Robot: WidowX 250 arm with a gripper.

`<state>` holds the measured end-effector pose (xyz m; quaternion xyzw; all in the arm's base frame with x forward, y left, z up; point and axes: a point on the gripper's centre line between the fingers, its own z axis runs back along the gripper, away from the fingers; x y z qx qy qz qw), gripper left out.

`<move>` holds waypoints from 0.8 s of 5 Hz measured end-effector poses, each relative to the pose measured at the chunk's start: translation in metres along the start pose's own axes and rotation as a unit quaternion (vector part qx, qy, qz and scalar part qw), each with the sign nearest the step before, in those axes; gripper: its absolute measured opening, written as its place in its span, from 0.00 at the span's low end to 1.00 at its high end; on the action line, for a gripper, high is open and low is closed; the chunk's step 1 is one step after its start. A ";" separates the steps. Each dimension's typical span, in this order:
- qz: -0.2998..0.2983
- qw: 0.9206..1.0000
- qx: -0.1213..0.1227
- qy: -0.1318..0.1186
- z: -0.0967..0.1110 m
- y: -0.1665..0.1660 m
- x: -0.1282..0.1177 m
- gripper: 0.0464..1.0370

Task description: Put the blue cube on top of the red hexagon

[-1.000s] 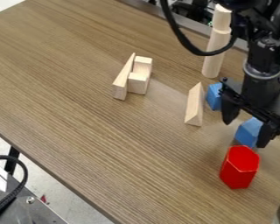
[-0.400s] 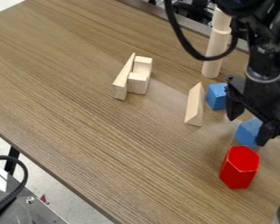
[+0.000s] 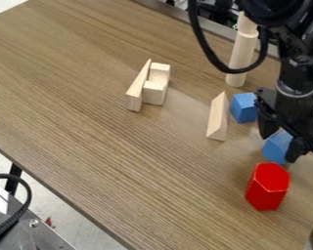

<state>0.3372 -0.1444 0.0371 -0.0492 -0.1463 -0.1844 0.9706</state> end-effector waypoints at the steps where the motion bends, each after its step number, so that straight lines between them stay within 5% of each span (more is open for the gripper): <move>1: 0.006 1.000 0.004 -0.003 0.000 -0.001 0.000 0.52; 3: 0.023 0.999 -0.009 -0.033 0.030 -0.015 0.006 0.52; 4: 0.034 0.999 -0.009 -0.022 0.030 -0.023 0.002 0.52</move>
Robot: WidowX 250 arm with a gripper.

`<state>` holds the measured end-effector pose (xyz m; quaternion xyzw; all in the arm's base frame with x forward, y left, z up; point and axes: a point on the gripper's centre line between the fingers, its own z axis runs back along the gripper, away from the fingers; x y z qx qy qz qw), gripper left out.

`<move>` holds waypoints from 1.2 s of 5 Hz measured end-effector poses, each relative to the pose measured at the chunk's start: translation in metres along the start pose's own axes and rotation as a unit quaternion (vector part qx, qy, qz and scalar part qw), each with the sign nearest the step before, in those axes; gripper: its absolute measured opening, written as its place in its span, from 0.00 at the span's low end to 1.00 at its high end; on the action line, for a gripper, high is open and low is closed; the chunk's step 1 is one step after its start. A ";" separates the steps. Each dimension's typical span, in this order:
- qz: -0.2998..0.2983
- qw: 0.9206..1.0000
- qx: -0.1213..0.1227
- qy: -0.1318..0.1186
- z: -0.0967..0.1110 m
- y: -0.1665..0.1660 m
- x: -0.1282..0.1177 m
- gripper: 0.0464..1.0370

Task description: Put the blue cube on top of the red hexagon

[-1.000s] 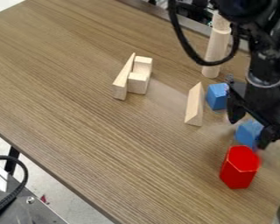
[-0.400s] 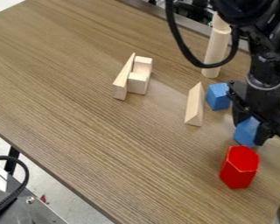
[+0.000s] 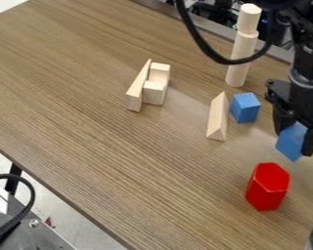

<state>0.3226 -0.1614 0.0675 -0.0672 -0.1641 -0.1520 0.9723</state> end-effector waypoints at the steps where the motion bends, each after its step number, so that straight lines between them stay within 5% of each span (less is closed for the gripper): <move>1: 0.012 1.000 0.016 0.022 0.002 -0.006 -0.010 0.52; 2: 0.025 0.999 0.019 0.034 0.013 -0.014 -0.021 0.52; 3: 0.024 0.999 0.020 0.021 0.024 -0.023 -0.030 0.52; 5: 0.028 0.998 0.017 -0.044 0.044 -0.024 -0.032 0.52; 6: 0.044 0.998 0.021 -0.047 0.049 -0.020 -0.038 0.52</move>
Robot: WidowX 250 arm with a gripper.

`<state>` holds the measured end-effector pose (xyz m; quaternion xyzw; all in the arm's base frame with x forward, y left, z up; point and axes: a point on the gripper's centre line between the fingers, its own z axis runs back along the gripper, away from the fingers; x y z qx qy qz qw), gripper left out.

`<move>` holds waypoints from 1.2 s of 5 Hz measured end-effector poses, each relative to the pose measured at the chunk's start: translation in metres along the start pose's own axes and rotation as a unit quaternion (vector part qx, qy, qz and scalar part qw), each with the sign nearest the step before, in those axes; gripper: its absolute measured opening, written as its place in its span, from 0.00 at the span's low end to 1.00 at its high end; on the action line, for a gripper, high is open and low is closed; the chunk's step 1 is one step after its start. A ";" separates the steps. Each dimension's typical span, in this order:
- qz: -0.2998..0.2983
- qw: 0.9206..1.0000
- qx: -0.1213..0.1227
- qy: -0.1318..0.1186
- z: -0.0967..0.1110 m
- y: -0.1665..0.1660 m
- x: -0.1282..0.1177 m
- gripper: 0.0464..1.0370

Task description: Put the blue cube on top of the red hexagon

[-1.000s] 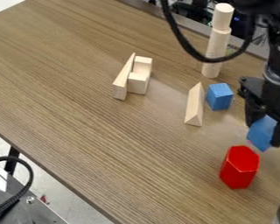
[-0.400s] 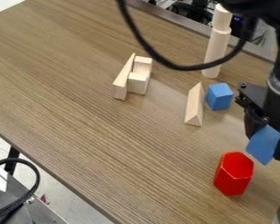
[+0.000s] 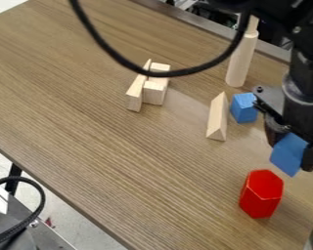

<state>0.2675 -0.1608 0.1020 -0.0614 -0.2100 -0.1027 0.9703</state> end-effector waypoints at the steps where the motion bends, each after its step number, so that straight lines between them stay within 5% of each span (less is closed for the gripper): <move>1: 0.020 1.000 -0.001 0.021 -0.004 0.008 -0.013 0.52; 4: 0.023 0.998 0.001 0.057 -0.010 0.015 -0.022 0.52; 6: 0.005 0.999 -0.008 0.047 -0.015 0.006 -0.011 0.52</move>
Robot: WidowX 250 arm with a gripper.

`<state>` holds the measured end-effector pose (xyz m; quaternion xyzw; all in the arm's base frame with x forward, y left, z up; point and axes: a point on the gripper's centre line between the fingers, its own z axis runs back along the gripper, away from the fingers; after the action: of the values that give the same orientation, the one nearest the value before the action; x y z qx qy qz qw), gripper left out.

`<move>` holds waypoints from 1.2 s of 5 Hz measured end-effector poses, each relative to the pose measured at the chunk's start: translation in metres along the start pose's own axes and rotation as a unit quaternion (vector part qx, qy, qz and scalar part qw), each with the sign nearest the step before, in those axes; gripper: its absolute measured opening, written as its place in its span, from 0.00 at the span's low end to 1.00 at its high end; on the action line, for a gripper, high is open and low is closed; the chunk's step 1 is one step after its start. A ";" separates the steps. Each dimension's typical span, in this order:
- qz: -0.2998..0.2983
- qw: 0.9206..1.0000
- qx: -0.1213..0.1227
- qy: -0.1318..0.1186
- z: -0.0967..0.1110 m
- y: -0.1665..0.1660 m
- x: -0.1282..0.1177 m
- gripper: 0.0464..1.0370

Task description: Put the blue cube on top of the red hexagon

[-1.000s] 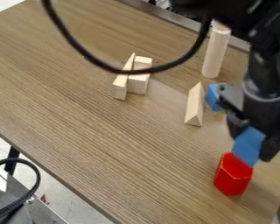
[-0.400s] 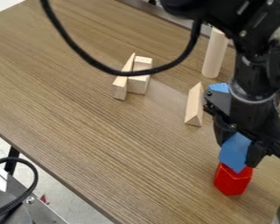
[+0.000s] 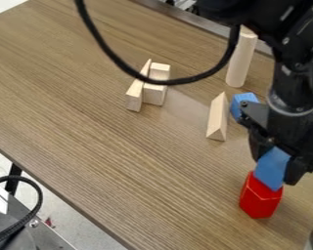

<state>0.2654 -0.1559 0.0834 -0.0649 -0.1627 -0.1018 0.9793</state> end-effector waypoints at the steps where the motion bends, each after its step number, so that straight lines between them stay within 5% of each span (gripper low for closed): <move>1: -0.002 1.000 0.005 -0.001 0.000 0.001 0.000 0.52; 3: 0.005 1.000 0.015 0.009 0.000 0.005 -0.003 0.52; 6: 0.014 1.000 0.000 0.013 0.004 0.000 -0.005 0.52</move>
<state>0.2593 -0.1545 0.0853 -0.0661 -0.1487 -0.0893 0.9826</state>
